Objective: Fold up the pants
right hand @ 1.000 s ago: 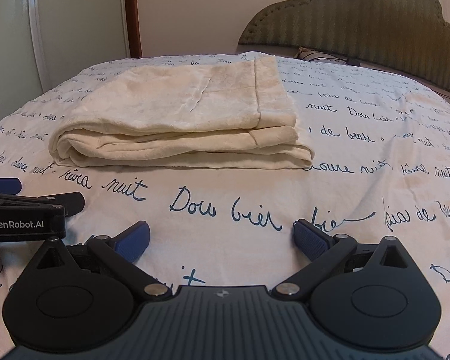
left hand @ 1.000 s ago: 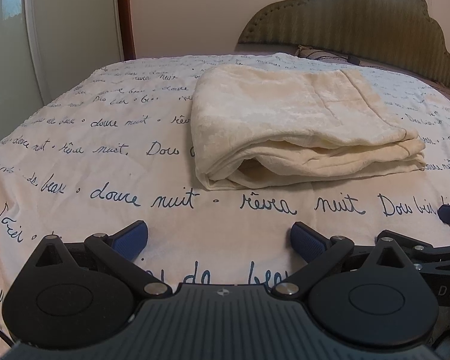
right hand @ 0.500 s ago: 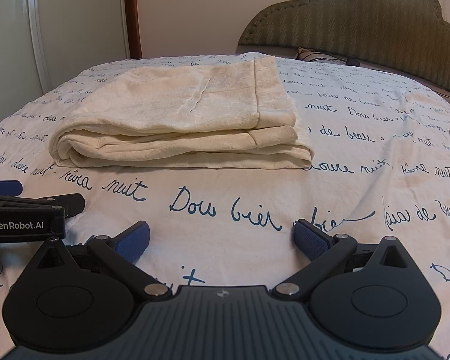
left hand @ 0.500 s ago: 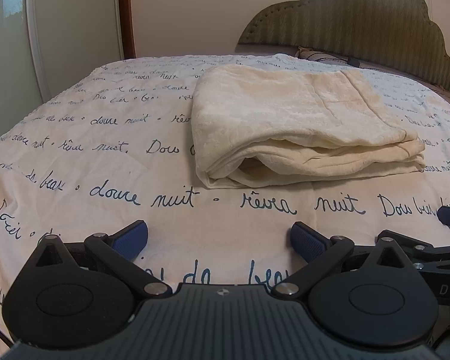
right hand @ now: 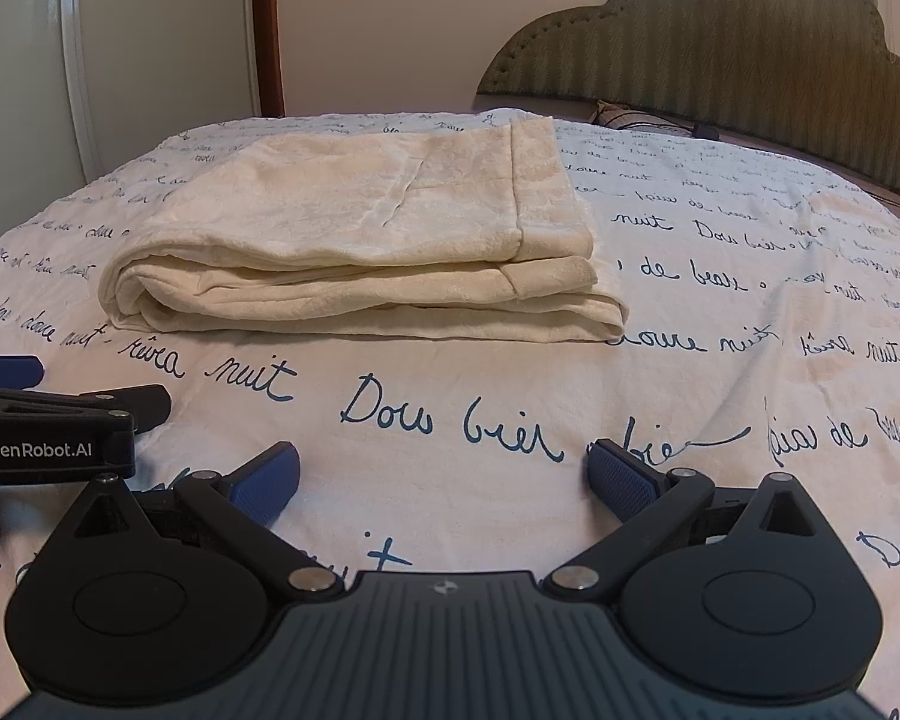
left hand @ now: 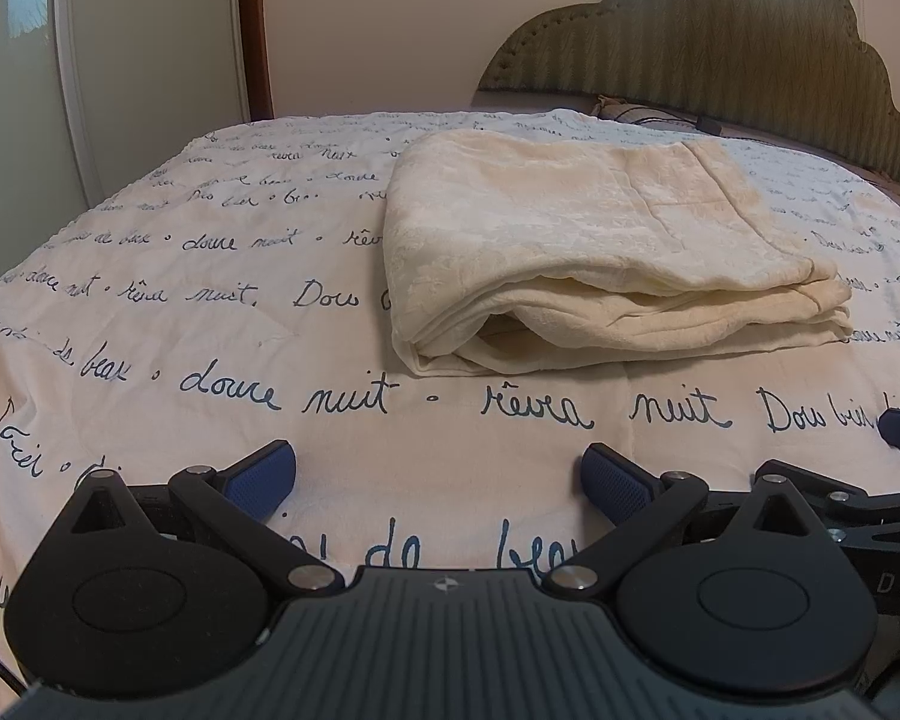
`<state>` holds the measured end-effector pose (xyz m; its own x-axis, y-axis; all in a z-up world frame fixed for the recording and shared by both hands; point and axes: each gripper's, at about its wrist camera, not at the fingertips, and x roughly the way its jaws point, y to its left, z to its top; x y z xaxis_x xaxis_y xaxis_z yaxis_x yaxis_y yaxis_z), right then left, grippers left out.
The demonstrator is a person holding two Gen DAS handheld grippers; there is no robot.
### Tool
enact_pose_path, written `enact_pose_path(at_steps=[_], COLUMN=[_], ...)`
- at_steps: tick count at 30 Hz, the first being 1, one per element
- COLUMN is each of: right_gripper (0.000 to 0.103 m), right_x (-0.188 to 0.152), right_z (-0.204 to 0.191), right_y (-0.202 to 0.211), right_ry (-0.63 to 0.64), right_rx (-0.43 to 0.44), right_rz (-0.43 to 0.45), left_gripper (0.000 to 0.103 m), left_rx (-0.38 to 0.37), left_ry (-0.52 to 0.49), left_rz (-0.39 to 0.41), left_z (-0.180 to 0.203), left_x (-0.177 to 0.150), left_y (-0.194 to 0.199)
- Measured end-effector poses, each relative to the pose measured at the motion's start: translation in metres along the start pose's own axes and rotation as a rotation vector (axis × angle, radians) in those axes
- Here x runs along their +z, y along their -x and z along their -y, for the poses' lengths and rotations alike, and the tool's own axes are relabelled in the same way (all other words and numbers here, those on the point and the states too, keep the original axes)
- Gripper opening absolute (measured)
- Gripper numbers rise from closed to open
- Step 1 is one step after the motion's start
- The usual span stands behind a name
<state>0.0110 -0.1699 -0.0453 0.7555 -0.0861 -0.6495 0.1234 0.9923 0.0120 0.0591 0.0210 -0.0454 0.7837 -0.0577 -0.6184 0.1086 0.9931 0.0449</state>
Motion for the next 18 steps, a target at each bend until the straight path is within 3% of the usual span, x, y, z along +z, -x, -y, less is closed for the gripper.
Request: enact_pose_path(at_steps=[18], right_gripper=[0.103], right_x=[-0.0002], right_z=[0.0019], right_y=[-0.0004], right_ry=[-0.019], right_rx=[0.013], right_rz=[0.000], left_gripper=[0.103], left_rx=[0.000], left_ry=[0.000], left_rz=[0.001], left_z=[-0.0005], left_x=[-0.0001], left_y=[0.0003])
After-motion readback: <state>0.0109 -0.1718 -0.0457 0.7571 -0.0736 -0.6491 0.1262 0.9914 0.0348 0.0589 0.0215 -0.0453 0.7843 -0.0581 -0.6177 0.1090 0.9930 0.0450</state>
